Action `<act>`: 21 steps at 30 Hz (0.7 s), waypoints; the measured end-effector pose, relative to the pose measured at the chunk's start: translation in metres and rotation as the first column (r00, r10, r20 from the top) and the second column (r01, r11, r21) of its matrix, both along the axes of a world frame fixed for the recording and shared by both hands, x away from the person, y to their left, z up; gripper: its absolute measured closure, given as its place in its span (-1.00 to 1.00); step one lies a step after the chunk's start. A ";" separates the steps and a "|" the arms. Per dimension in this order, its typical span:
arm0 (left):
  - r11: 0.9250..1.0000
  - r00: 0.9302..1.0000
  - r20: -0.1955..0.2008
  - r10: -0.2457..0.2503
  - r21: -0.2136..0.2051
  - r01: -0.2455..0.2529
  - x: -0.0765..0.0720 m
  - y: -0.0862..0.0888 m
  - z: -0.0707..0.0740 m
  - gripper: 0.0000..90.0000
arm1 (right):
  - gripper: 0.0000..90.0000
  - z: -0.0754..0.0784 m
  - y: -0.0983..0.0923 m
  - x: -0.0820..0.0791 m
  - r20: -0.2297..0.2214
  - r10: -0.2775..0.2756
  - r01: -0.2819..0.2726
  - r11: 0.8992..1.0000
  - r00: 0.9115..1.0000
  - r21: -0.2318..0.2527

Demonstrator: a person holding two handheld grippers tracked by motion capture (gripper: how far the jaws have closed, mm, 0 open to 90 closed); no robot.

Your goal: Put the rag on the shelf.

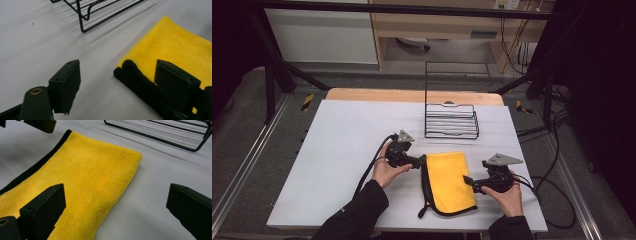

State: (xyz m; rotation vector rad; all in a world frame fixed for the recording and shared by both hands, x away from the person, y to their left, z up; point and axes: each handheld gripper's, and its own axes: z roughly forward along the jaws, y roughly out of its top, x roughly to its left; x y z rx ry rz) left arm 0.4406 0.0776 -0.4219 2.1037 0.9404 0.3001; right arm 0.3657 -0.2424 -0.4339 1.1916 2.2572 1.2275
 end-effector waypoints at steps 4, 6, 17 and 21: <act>1.000 1.000 -0.019 0.003 -0.007 -0.003 0.006 -0.008 -0.005 -0.27 | -0.93 -0.001 0.000 0.000 -0.003 0.002 -0.002 1.000 1.000 -0.001; 1.000 1.000 -0.018 0.005 0.005 -0.004 0.008 -0.012 -0.008 -0.23 | -0.93 -0.001 0.001 0.000 -0.004 0.003 -0.003 1.000 1.000 0.001; 0.999 0.997 -0.074 -0.014 0.032 0.016 0.013 -0.020 -0.021 0.16 | -0.92 -0.001 0.001 0.000 -0.015 0.006 -0.006 1.000 1.000 0.007; 0.999 0.996 -0.089 -0.018 0.028 0.020 0.012 -0.021 -0.022 0.27 | -0.92 0.000 0.000 0.001 -0.014 0.008 -0.007 1.000 1.000 0.011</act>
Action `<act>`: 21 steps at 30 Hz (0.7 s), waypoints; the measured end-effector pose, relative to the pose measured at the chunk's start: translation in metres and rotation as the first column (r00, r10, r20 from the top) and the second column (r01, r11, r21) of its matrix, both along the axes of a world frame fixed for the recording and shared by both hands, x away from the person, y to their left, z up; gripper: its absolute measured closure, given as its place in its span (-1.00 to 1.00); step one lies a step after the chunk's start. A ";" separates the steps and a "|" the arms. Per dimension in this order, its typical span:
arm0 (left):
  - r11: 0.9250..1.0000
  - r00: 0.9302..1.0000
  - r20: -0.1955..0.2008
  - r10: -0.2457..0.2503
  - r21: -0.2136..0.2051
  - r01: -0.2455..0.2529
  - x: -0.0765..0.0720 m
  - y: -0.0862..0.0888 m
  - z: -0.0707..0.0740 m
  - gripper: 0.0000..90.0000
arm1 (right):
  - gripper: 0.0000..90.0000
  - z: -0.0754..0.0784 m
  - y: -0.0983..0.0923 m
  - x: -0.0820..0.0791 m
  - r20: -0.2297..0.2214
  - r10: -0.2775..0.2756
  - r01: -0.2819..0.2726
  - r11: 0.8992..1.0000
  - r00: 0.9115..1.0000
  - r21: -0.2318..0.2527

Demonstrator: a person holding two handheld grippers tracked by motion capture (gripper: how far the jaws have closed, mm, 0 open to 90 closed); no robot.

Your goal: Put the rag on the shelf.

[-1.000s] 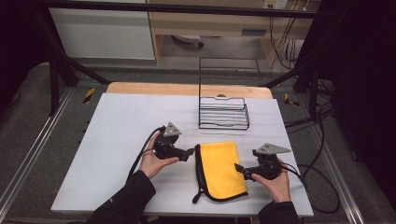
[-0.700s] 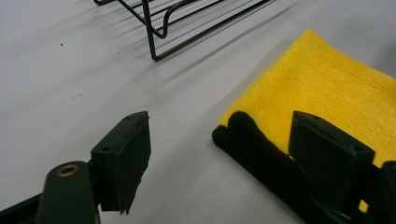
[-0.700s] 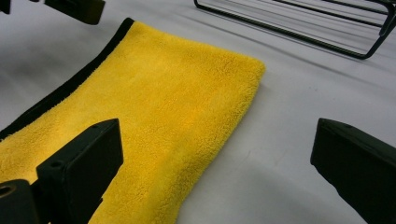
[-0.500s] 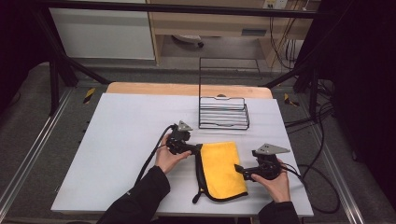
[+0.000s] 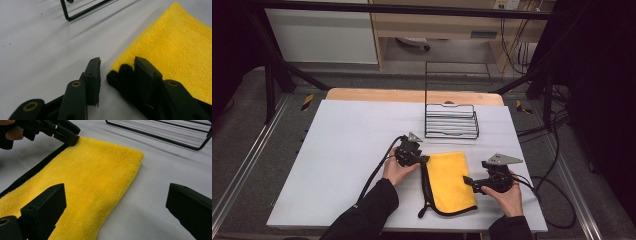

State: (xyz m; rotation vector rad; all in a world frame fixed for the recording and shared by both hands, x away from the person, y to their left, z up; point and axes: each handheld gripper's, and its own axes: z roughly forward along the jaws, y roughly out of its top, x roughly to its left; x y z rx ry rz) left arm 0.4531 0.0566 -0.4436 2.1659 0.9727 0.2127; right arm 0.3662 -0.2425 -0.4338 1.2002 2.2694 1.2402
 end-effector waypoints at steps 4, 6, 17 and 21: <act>1.000 1.000 -0.012 -0.006 -0.004 0.006 0.000 -0.001 -0.002 0.39 | -0.92 0.000 0.000 0.001 -0.010 0.003 -0.003 1.000 1.000 -0.002; 1.000 1.000 -0.011 -0.010 0.004 0.010 -0.001 -0.002 -0.002 0.42 | -0.92 0.000 0.000 0.001 -0.012 0.004 -0.004 1.000 1.000 -0.001; 1.000 1.000 -0.005 -0.014 0.021 0.014 -0.004 -0.006 -0.001 0.61 | -0.94 -0.001 0.002 0.005 -0.017 -0.007 0.007 1.000 1.000 0.004; 0.999 1.000 0.013 -0.011 0.041 0.010 -0.007 -0.009 -0.001 0.66 | -0.96 0.000 0.002 0.009 -0.010 -0.015 0.015 1.000 1.000 0.005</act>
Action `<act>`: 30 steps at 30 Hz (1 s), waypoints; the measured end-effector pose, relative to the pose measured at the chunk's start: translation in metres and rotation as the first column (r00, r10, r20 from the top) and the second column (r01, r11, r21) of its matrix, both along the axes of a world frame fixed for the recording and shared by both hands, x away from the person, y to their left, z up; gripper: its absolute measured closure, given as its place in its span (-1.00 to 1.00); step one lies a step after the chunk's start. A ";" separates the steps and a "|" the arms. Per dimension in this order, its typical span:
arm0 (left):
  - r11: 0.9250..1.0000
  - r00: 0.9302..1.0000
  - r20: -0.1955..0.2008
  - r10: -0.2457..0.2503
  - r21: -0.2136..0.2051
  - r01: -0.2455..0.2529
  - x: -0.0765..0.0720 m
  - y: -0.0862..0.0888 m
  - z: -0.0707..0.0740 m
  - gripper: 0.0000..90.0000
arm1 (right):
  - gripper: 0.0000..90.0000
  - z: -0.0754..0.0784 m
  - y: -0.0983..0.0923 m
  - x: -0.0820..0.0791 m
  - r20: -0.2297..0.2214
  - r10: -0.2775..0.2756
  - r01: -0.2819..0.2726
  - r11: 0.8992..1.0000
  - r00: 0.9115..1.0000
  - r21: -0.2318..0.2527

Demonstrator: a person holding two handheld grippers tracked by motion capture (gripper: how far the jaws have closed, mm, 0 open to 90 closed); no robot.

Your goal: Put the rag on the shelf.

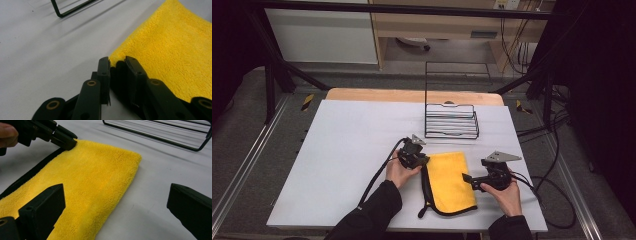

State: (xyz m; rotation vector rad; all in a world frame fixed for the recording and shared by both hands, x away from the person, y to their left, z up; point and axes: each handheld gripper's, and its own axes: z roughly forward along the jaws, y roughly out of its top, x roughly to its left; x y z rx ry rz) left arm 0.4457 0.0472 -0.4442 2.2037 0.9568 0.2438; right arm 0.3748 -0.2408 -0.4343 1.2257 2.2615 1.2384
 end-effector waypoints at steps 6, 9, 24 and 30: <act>1.000 1.000 0.005 0.002 -0.011 -0.002 0.000 0.001 -0.002 0.68 | -0.98 0.004 0.004 0.009 0.019 -0.001 0.001 1.000 1.000 -0.007; 1.000 1.000 0.015 0.000 -0.008 0.000 -0.001 0.001 -0.002 0.68 | -0.97 0.006 0.006 0.016 0.027 -0.010 0.010 1.000 1.000 -0.015; 1.000 1.000 0.022 -0.013 -0.016 0.013 -0.001 0.002 -0.003 0.68 | -0.24 -0.009 0.016 0.066 -0.046 -0.035 0.034 0.999 0.998 -0.022; 1.000 1.000 0.023 -0.015 -0.018 0.016 -0.001 0.002 -0.003 0.68 | 0.12 -0.013 0.017 0.071 -0.089 -0.019 0.017 1.000 0.996 -0.023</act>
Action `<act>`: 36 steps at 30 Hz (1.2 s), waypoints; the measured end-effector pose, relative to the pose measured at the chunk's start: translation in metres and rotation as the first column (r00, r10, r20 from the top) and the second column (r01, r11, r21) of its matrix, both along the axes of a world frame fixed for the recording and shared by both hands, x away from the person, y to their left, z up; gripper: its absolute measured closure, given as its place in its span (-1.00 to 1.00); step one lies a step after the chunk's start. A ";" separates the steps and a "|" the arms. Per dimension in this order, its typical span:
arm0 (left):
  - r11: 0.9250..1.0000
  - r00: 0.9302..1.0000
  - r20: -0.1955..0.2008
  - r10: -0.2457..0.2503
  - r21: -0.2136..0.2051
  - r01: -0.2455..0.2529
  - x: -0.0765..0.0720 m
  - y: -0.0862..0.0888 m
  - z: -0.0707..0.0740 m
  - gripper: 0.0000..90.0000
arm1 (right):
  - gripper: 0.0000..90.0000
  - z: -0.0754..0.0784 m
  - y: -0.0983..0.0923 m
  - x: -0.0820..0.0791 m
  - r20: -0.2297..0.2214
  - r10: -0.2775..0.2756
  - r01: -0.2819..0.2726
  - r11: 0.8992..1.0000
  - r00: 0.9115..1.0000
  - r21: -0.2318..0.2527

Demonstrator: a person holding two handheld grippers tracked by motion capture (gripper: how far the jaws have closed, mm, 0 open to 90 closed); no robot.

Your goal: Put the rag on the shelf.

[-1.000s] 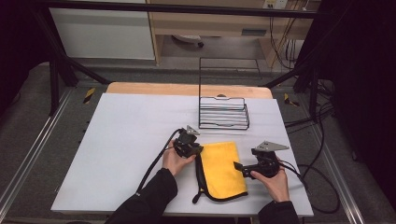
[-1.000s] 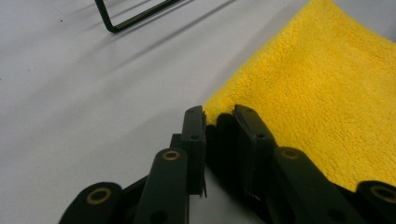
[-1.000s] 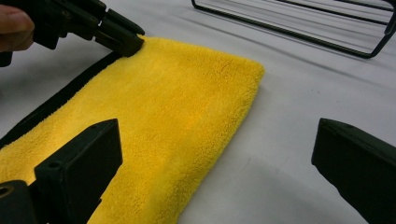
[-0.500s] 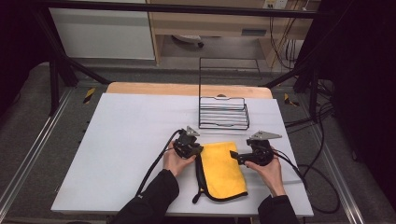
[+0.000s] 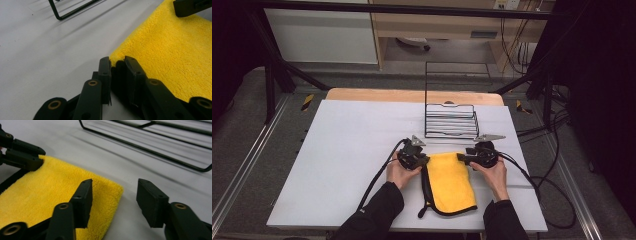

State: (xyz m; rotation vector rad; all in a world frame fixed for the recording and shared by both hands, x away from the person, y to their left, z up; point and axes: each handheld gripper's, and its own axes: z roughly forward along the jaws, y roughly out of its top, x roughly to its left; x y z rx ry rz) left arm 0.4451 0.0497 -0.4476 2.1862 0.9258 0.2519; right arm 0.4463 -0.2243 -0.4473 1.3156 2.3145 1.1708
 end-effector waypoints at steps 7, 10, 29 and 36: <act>1.000 1.000 -0.004 0.003 -0.003 -0.003 0.000 0.000 0.000 0.67 | 0.42 -0.006 -0.002 0.001 -0.048 0.016 -0.015 1.000 0.999 0.024; 1.000 1.000 0.001 -0.005 0.001 0.005 0.000 0.000 0.000 0.67 | 0.54 -0.007 0.000 0.001 -0.071 0.015 -0.012 0.999 0.997 0.042; 0.996 0.999 -0.034 0.011 -0.086 -0.014 0.001 0.009 0.004 0.75 | 0.87 0.008 0.001 -0.011 -0.030 0.007 -0.005 0.998 1.000 0.068; 0.993 1.000 -0.004 0.013 -0.118 -0.013 -0.004 0.012 0.012 0.75 | 0.88 0.017 -0.001 -0.018 0.004 0.002 -0.003 0.996 1.000 0.092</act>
